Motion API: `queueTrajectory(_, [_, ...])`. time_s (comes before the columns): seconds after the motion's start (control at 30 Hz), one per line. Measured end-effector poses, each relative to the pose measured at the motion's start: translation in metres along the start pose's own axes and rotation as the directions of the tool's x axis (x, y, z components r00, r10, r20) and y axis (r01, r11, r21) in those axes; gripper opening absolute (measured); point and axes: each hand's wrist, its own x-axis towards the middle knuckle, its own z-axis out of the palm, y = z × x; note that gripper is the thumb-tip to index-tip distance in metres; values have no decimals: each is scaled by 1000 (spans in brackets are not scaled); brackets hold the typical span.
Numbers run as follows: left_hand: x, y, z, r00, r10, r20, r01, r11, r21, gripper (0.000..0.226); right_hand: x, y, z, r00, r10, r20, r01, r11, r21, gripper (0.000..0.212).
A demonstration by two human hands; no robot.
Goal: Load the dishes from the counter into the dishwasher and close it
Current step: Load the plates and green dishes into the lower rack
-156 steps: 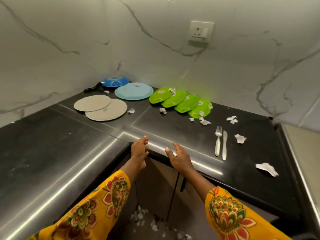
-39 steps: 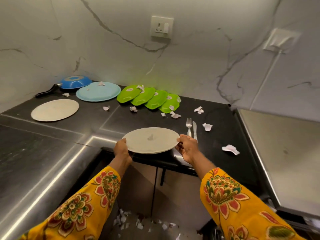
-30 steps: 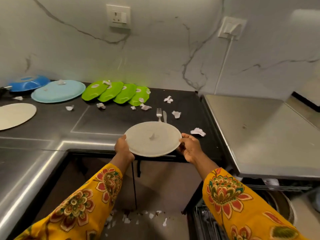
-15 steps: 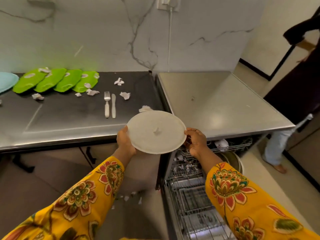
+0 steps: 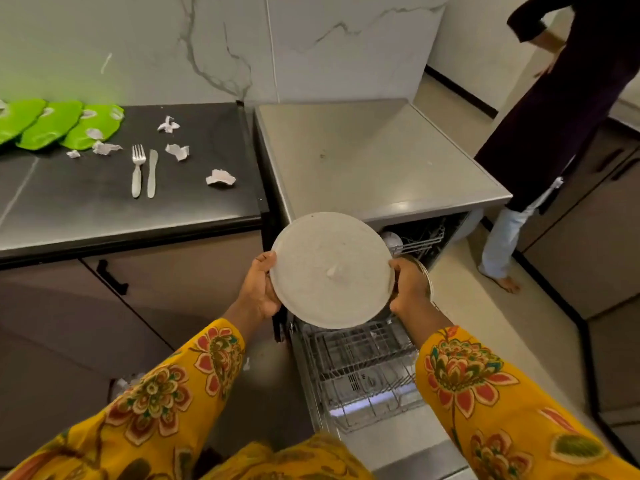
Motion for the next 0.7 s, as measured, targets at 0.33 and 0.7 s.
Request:
queueTrajectory(0.33, [-18, -52, 1, 975, -221, -7, 215, 945, 247, 16, 3, 41, -66, 963, 94, -253, -132, 982, -137, 39])
queueTrajectory(0.7, [-6, -89, -11, 941, -288, -176, 319, 928, 191, 29, 24, 101, -70, 979, 192, -67, -194, 789, -583, 24])
